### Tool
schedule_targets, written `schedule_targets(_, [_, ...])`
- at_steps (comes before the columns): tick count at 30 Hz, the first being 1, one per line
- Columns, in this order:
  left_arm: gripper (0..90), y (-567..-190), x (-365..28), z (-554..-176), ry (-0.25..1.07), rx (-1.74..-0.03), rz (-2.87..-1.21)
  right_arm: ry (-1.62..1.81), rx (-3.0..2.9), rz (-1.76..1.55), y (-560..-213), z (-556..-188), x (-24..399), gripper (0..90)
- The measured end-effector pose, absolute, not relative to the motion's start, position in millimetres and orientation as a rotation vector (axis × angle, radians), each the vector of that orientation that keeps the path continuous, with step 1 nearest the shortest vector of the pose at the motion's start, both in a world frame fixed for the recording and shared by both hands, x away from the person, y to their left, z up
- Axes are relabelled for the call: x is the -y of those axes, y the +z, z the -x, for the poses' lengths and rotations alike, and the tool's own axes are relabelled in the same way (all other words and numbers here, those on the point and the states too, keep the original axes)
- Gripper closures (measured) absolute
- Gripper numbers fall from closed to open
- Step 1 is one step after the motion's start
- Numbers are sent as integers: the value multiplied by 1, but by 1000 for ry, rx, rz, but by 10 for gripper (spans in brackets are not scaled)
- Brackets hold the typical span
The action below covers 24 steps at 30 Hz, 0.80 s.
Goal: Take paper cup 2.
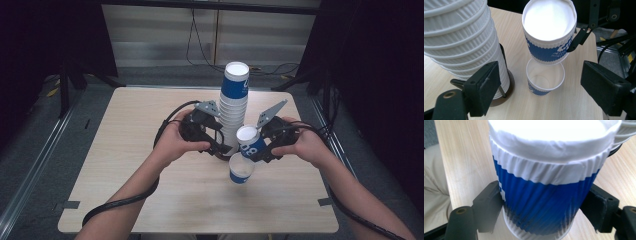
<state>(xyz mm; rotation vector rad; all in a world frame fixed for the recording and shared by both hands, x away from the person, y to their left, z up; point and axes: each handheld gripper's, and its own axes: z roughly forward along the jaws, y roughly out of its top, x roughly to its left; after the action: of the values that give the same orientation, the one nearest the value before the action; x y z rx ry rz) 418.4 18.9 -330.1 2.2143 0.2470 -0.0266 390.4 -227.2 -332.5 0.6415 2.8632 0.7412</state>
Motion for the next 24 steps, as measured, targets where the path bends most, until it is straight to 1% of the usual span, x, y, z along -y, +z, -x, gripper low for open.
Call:
schedule_targets(9, [160,-331,-5,-418,-32,-209,-2225,739,-2882,-616,-336,-391,225,225])
schedule_targets(17, [159,-330,-1,-419,-32,-198,-2245,718,-2907,-580,-334,-392,215,225])
schedule_targets(24, [160,-333,1,-420,-58,-192,-2248,719,-2931,-538,-338,-393,208,225])
